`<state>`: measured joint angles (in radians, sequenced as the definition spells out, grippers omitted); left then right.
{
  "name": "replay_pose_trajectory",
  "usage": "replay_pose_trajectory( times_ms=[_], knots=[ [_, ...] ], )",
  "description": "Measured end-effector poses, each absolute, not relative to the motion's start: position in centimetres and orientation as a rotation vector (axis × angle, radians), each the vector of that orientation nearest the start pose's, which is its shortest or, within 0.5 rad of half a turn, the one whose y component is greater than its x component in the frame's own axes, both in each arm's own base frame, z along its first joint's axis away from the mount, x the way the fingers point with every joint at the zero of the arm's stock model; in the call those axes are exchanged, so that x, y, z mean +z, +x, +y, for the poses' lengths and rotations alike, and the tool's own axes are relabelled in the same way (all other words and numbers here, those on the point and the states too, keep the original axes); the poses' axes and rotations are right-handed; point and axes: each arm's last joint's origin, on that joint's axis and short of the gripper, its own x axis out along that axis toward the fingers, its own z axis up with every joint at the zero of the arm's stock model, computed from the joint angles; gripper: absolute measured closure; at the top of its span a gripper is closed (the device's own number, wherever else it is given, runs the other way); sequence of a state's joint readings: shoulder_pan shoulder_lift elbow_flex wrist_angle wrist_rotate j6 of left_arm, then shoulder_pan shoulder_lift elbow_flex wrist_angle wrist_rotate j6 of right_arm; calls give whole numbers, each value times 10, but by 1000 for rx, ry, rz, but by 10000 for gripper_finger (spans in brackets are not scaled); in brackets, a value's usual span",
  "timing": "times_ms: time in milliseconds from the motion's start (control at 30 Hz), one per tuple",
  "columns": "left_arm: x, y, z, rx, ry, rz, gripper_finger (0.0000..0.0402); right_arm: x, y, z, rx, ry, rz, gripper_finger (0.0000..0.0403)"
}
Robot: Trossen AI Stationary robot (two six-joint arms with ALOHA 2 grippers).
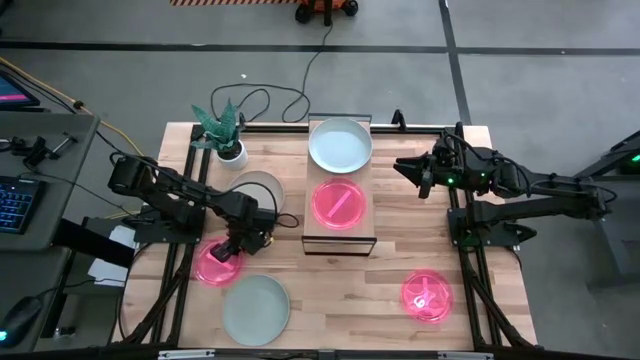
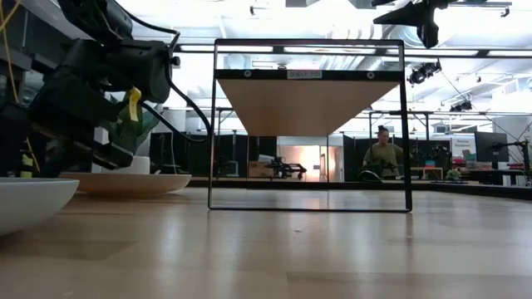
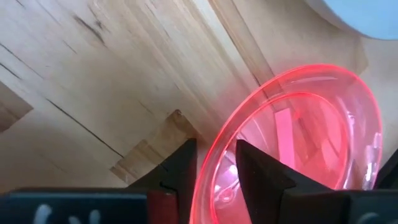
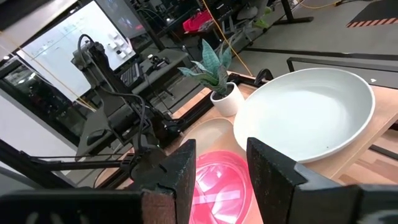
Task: Place and stack plates onto a shelf
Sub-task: Stack the top pink plate on top of the pink plate on the shelf
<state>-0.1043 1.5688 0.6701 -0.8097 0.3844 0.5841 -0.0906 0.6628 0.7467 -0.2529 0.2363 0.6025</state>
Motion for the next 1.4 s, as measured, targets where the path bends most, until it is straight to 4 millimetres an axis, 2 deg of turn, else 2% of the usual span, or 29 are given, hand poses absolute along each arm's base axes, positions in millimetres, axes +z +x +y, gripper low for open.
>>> replay_pose_trajectory(
  times_ms=[200,267,467,933,1267,1400],
  knots=[
    [119,205,-31,-818,205,1515,382,329,144,-20,-369,583,73,277],
    [119,205,-28,-798,166,1523,395,329,144,-20,-371,582,80,277],
    [124,200,-13,-731,29,1560,400,328,144,-20,-373,581,86,277],
    [168,192,20,-578,-15,1317,401,327,144,-20,-375,581,94,277],
    [195,178,45,-313,2,1190,401,327,144,-20,-378,583,100,277],
    [212,174,51,-222,2,1127,401,327,144,-20,-378,583,100,277]
  ],
)
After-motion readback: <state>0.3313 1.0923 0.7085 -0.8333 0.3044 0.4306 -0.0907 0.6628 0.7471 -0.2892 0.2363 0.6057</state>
